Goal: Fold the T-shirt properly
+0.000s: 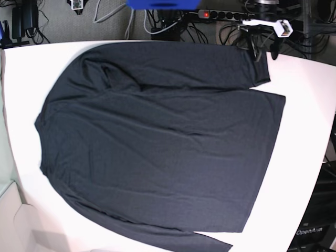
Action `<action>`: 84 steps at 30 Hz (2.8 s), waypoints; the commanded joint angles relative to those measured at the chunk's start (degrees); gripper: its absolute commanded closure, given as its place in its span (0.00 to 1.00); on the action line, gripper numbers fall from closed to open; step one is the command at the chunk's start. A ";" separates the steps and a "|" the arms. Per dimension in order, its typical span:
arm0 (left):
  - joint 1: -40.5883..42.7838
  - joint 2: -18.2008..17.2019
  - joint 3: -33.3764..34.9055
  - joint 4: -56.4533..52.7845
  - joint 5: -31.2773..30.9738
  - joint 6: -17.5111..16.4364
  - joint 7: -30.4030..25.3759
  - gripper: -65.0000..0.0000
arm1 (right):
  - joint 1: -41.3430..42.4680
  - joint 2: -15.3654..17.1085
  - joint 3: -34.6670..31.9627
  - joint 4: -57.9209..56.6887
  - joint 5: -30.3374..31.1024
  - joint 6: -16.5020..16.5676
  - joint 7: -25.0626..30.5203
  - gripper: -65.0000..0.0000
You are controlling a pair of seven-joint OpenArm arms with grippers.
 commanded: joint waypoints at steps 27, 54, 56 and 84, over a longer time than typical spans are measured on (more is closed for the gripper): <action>2.23 -6.36 1.95 11.84 -3.29 -3.91 11.77 0.97 | -0.86 0.02 0.14 -0.05 0.34 -0.82 1.09 1.00; -1.29 -16.73 -3.23 24.50 -3.29 -3.64 11.68 1.00 | -2.17 0.81 0.23 -0.01 0.43 -0.82 1.79 1.00; -1.29 -17.35 -3.94 24.41 -3.29 -3.64 11.68 1.00 | -2.00 1.60 0.23 -0.01 2.28 -0.82 2.40 1.00; -5.15 -20.25 -5.34 24.67 -3.29 1.02 12.12 1.00 | -4.37 9.52 0.14 -0.05 24.61 -0.73 16.38 1.00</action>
